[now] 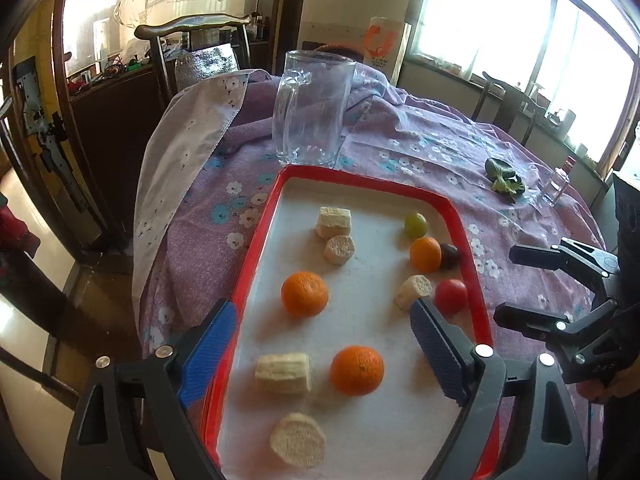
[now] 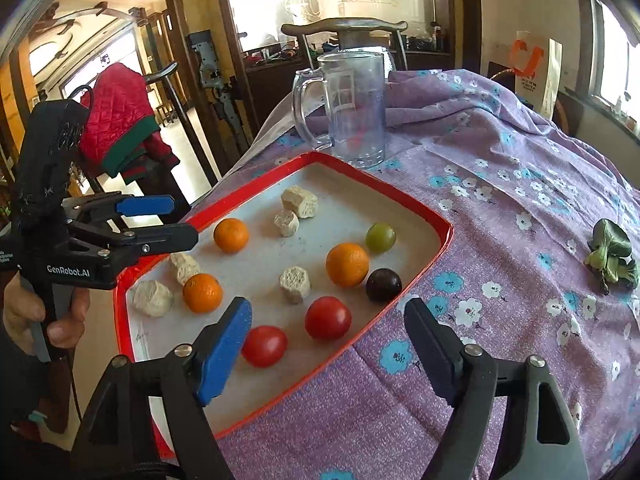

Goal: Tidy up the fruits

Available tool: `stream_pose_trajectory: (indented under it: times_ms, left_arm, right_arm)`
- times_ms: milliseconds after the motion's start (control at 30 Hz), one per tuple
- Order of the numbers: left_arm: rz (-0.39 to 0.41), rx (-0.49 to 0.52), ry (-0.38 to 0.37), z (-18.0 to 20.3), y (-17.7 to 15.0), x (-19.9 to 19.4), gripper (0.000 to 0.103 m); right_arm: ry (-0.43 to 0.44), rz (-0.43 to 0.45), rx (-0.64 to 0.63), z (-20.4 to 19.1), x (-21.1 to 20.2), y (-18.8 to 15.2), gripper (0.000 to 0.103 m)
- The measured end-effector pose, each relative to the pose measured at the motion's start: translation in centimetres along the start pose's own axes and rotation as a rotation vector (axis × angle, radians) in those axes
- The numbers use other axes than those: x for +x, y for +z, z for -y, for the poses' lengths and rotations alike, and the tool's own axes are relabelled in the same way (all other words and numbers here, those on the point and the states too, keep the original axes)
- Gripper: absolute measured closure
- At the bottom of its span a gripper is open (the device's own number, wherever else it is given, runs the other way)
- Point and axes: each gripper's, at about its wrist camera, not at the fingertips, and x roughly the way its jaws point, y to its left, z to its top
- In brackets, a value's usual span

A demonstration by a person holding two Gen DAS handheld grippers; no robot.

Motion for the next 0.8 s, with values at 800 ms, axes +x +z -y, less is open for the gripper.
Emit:
stream_pose_trajectory:
  times_ms: [800]
  left_arm:
    - [0.161, 0.188, 0.078, 3.8, -7.8, -10.3, 0.001]
  right_arm:
    - [0.17, 0.061, -0.177, -3.2, -5.9, -4.6, 0.006]
